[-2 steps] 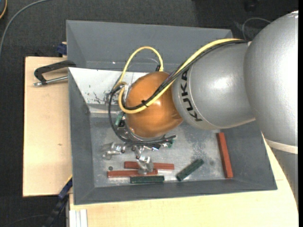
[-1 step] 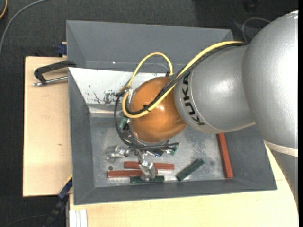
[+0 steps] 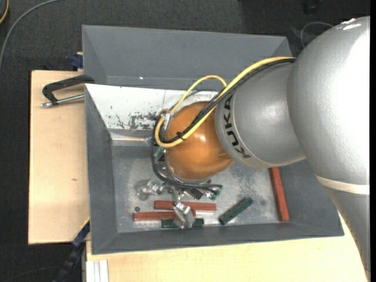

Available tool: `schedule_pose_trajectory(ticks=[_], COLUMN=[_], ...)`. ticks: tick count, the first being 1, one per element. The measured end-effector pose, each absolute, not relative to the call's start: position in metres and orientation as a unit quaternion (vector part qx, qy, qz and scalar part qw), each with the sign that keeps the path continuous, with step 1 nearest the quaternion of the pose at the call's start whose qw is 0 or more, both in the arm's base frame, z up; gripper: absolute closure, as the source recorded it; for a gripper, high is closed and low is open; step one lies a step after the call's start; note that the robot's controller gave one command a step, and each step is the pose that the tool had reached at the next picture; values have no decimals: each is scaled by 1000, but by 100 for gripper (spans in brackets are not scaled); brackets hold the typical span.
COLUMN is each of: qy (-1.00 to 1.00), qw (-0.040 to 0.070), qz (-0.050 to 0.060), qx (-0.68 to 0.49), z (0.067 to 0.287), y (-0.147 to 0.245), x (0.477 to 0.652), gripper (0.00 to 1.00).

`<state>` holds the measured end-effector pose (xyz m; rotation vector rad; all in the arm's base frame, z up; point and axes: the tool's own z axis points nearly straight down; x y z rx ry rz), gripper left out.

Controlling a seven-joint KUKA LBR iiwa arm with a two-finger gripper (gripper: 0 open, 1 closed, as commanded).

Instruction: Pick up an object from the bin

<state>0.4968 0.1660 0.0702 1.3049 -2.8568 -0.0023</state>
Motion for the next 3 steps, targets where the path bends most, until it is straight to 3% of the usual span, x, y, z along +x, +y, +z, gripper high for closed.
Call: schedule_pose_trajectory(ticks=[1,2,3], qy=[-910,-910,-910], qw=[-2,-2,-2], qz=[0,-1,0], qx=[415,415,415], z=[73,71,73], y=[166,167,166], x=[498,498,498], gripper=[100,0,100])
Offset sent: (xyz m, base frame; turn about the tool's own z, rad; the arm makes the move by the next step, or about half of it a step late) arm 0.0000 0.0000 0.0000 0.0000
